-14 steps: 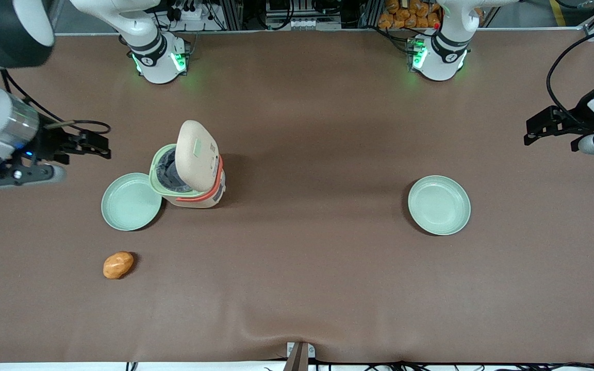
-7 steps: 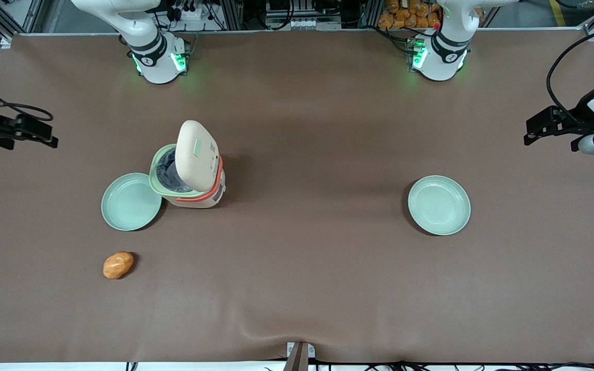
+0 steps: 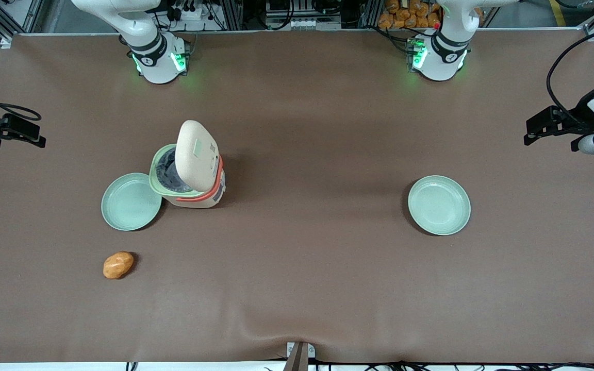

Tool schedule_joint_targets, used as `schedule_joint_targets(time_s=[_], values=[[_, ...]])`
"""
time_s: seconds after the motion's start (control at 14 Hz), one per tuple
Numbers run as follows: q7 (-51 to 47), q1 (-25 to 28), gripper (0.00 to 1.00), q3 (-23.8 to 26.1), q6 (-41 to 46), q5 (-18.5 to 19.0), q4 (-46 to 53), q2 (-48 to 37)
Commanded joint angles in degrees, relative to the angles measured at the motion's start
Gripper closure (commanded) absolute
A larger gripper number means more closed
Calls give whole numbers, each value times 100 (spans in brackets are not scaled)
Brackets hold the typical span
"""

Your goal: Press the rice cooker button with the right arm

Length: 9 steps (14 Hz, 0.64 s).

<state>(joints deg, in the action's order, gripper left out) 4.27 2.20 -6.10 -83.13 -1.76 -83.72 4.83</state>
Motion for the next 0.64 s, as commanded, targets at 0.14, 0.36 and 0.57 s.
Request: schedule_joint_targets(time_s=[0.14,0.36,0.57], values=[[65,-299,0,276,113,114,-12,-105],[65,-299,0,285,113,114,-12,-105],[65,-299,0,276,122,114,-4,-105]])
